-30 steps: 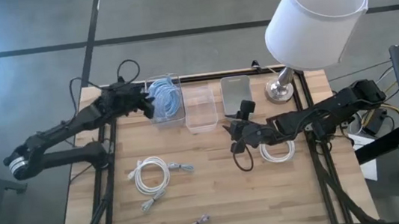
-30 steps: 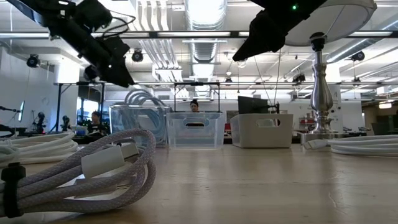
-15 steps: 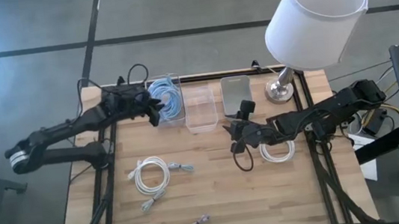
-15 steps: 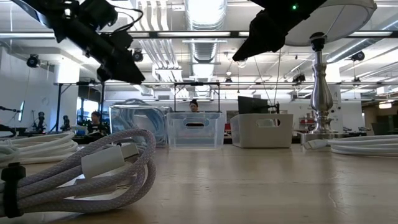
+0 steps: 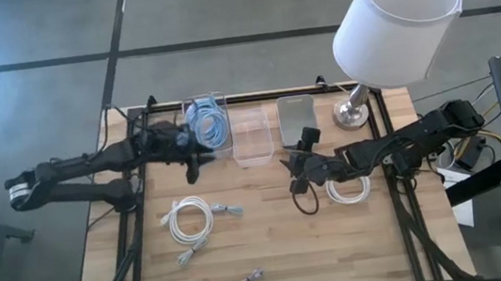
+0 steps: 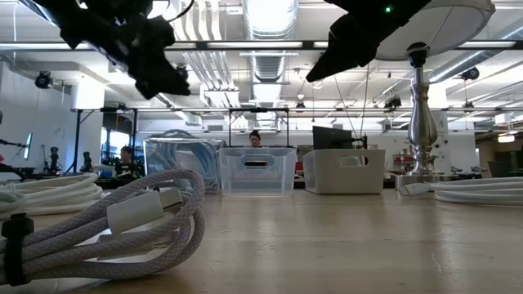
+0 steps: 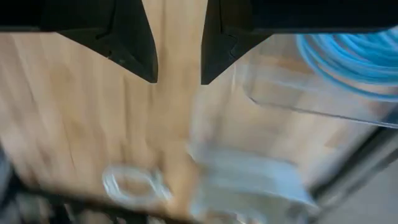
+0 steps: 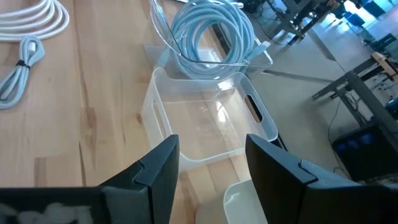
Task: Pick & Place USB Port
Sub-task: Put the left white hdmi cable into the right transparent bin
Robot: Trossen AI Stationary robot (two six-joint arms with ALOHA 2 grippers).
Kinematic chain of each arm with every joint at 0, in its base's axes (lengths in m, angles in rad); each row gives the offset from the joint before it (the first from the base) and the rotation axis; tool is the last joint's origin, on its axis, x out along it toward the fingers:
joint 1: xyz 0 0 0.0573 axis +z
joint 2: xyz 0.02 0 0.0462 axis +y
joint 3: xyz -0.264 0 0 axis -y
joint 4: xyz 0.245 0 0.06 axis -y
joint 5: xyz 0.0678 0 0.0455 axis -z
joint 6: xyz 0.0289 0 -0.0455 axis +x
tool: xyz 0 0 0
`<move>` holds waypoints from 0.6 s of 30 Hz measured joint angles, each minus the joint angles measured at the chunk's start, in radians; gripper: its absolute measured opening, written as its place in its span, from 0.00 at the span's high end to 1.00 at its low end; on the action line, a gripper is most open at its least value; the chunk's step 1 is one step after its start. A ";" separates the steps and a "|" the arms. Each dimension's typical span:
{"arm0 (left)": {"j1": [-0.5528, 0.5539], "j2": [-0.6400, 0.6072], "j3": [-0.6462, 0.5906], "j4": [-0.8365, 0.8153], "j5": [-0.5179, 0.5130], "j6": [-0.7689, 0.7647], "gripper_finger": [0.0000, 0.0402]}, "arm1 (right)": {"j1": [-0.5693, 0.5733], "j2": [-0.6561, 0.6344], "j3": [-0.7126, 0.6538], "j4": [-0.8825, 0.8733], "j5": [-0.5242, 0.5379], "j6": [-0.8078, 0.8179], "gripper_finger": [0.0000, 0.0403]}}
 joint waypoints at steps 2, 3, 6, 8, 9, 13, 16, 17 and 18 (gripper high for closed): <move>-0.047 0.001 0.000 -0.077 -0.005 0.057 0.69 | 0.000 0.000 0.000 -0.001 0.000 0.000 0.55; -0.069 0.002 0.000 -0.114 -0.015 0.068 0.69 | 0.000 0.000 0.000 -0.001 0.000 0.000 0.55; -0.136 0.004 -0.004 -0.207 -0.029 0.055 0.69 | 0.000 0.000 0.000 -0.001 0.000 0.000 0.55; -0.182 0.004 -0.014 -0.218 -0.029 0.033 0.69 | 0.000 0.000 -0.001 -0.001 0.000 0.000 0.55; -0.204 0.004 -0.021 -0.221 -0.029 0.028 0.69 | 0.000 0.000 -0.001 -0.002 0.000 0.000 0.55; -0.275 0.004 -0.064 -0.221 -0.029 -0.005 0.70 | 0.000 0.000 -0.003 -0.002 0.001 0.000 0.55; -0.311 0.004 -0.114 -0.221 -0.029 -0.059 0.70 | 0.000 0.000 -0.004 -0.004 0.001 0.000 0.55; -0.320 0.004 -0.133 -0.220 -0.029 -0.074 0.70 | 0.000 0.000 -0.004 -0.004 0.001 0.000 0.55; -0.326 0.004 -0.153 -0.217 -0.030 -0.081 0.70 | 0.000 0.000 -0.004 -0.004 0.001 0.000 0.55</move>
